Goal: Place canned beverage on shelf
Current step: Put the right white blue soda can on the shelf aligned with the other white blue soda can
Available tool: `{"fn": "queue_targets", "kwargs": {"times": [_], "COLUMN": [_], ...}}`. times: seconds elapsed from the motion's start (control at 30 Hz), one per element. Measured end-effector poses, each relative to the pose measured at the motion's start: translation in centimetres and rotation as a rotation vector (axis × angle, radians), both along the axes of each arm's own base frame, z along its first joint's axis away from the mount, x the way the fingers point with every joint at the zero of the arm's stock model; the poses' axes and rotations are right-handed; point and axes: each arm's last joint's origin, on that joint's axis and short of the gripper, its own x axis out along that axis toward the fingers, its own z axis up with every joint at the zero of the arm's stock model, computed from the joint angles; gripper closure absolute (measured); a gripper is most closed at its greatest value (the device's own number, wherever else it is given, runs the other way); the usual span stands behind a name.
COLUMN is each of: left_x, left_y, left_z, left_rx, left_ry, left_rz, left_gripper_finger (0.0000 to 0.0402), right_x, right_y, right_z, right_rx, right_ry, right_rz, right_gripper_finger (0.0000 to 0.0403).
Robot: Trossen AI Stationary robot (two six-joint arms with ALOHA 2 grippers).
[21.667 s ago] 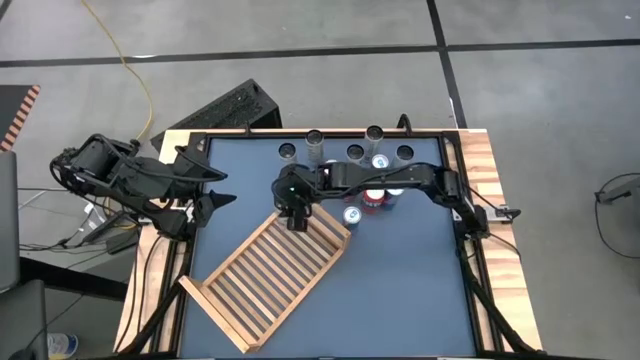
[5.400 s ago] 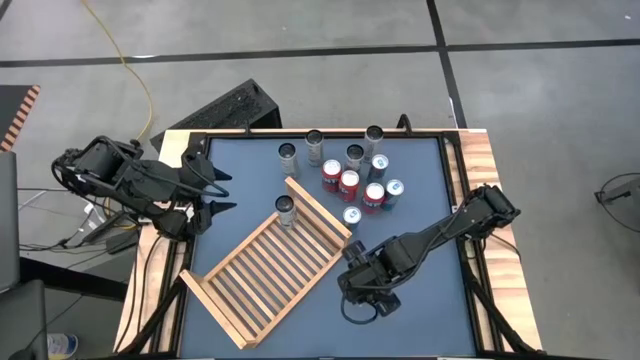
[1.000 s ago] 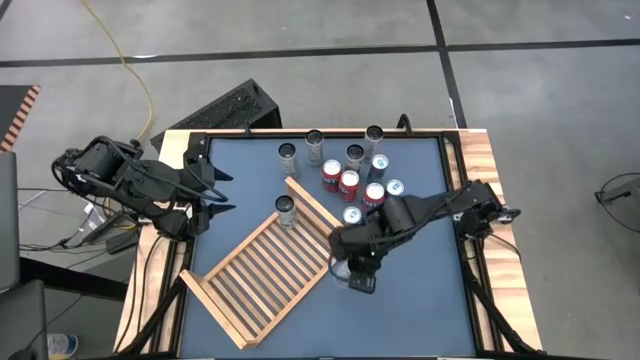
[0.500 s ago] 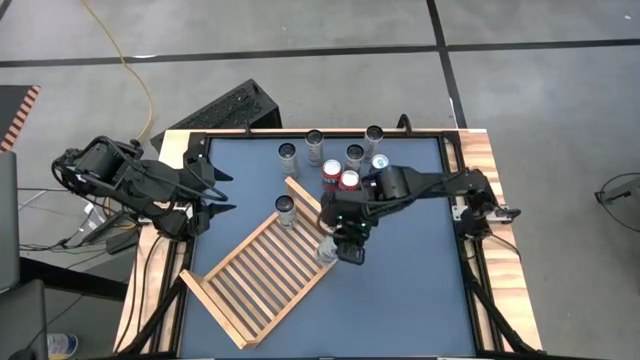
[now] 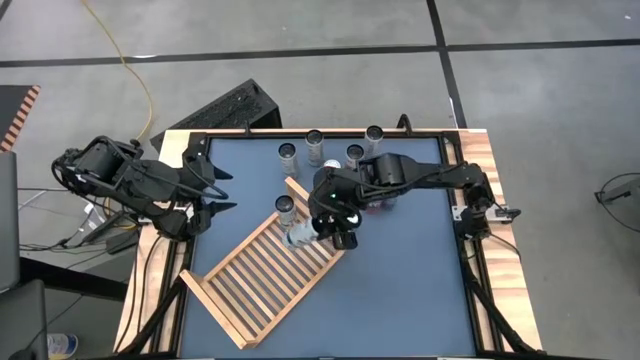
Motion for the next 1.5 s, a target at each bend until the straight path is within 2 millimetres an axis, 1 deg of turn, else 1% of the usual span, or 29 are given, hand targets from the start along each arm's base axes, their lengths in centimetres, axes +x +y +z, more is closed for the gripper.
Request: {"fn": "queue_targets", "kwargs": {"times": [0.07,0.23,0.3,0.37,0.43,0.5,0.57,0.67,0.73,0.8,0.87,0.93,1.0,1.13,1.27,1.5], "left_x": [0.0,0.0,0.0,0.0,0.0,0.0,0.0,0.0,0.0,0.0,0.0,0.0,0.0,0.0,0.0,0.0], "left_y": [0.0,0.0,0.0,0.0,0.0,0.1,0.1,0.1,0.1,0.2,0.2,0.2,0.2,0.2,0.2,0.3], "left_z": [0.0,0.0,0.0,0.0,0.0,0.0,0.0,0.0,0.1,0.1,0.1,0.1,0.1,0.1,0.1,0.1], "left_rx": [-0.006,-0.024,-0.037,-0.052,-0.064,-0.075,-0.084,-0.103,-0.112,-0.115,-0.119,-0.126,-0.135,-0.150,-0.152,-0.138], "left_ry": [-0.002,-0.007,-0.011,-0.016,-0.024,-0.031,-0.036,-0.043,-0.051,-0.059,-0.067,-0.072,-0.076,-0.083,-0.085,-0.091], "left_rz": [0.006,0.021,0.031,0.047,0.068,0.086,0.098,0.115,0.134,0.153,0.171,0.180,0.190,0.203,0.206,0.219], "left_gripper_finger": [0.0099,0.0099,0.0099,0.0099,0.0099,0.0099,0.0099,0.0099,0.0099,0.0099,0.0099,0.0099,0.0099,0.0099,0.0099,0.0099], "right_x": [0.0,0.7,1.4,1.7,2.2,2.3,2.9,3.3,3.8,4.0,4.5,4.6,4.9,4.6,5.0,4.9], "right_y": [-0.2,-0.3,-0.1,0.0,0.1,0.1,0.1,-0.1,-0.1,-0.2,0.0,0.1,0.3,0.6,0.8,0.6], "right_z": [0.0,-1.0,-1.6,-1.9,-3.0,-3.4,-4.3,-5.0,-5.8,-6.1,-7.0,-7.3,-8.0,-8.3,-8.8,-8.8], "right_rx": [-0.046,-0.147,-0.174,-0.192,-0.208,-0.229,-0.252,-0.283,-0.301,-0.347,-0.393,-0.407,-0.430,-0.475,-0.536,-0.552], "right_ry": [-0.006,0.001,-0.010,-0.007,0.034,0.053,0.073,0.095,0.114,0.119,0.141,0.146,0.173,0.202,0.216,0.224], "right_rz": [0.042,0.174,0.220,0.249,0.279,0.307,0.331,0.332,0.357,0.382,0.418,0.443,0.462,0.528,0.550,0.572], "right_gripper_finger": [0.0229,0.0229,0.0229,0.0229,0.0229,0.0229,0.0229,0.0229,0.0229,0.0229,0.0229,0.0229,0.0229,0.0229,0.0229,0.0229]}}
